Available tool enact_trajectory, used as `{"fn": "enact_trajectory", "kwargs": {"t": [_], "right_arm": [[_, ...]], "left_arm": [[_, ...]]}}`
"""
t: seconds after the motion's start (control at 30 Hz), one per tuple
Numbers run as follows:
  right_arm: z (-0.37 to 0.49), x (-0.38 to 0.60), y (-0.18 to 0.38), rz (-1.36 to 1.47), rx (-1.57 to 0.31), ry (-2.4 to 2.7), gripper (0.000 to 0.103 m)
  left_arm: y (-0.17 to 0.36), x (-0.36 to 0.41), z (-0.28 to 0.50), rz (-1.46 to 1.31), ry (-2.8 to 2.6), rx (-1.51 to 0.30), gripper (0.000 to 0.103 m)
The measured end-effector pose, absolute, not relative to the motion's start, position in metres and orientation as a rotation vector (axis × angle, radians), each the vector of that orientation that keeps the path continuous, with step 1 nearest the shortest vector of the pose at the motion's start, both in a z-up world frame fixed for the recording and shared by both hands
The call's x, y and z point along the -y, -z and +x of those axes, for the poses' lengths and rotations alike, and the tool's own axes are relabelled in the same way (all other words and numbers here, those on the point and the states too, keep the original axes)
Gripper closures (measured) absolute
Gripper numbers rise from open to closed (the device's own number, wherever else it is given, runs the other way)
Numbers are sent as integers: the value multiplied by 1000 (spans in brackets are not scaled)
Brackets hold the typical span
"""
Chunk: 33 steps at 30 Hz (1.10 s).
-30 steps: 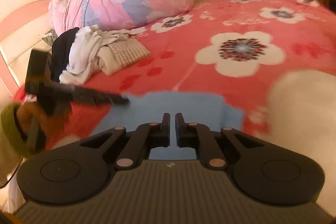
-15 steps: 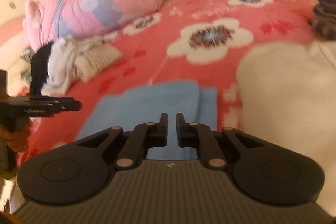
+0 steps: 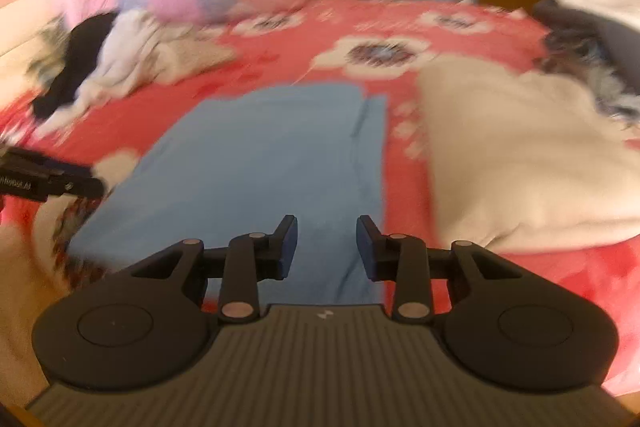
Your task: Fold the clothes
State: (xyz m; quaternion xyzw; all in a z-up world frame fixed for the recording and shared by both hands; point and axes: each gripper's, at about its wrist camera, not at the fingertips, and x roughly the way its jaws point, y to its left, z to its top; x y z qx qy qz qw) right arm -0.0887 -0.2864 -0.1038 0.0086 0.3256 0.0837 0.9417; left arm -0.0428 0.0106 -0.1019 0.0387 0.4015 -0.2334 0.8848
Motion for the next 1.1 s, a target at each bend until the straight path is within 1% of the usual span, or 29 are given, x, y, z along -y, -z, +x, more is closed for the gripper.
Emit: {"fn": "enact_trajectory", "kwargs": {"t": [0.07,0.1,0.13,0.17,0.27,0.4,0.5,0.6,0.63,0.73,0.9,0.97,1.0,1.03,1.1], "right_arm": [[-99,282,111,-47,-688,-162,70],[-105,282,108,-66,-693,-163,67],[-110,284,105,-76,-716,-155,58],[-114,286,102,-85,-744,-139,57],[-126,298,93,-43,-756,-88,57],[-127,309,69,134,-648,-121,57],[-124,305,61,212,-574,-171,57],[-115,294,60,209,-536,-199,58],[-109,289,61,202,-534,-207,60],[-100,280,69,211,-559,-236,74],[-95,281,99,193,-653,-196,84],[-98,295,106,178,-673,-87,95],[-103,305,105,206,-662,-45,95],[-108,311,101,227,-646,-22,92],[-116,317,92,239,-609,9,92]], "left_arm": [[107,-15,-55,92,472,-850,46],[106,-21,-59,80,465,-856,46],[105,-27,-63,69,458,-862,46],[104,-33,-67,57,451,-868,46],[96,-43,-65,6,405,-874,46],[77,-36,-48,-16,344,-860,46],[64,-19,-36,13,285,-842,46],[60,10,-30,92,270,-816,46],[61,20,-28,120,269,-812,46],[70,47,-26,200,265,-815,46],[89,74,-27,282,250,-853,46],[94,77,-27,289,242,-865,46],[94,77,-28,294,238,-864,46],[94,78,-28,298,235,-864,46],[94,79,-28,307,227,-864,46]]}}
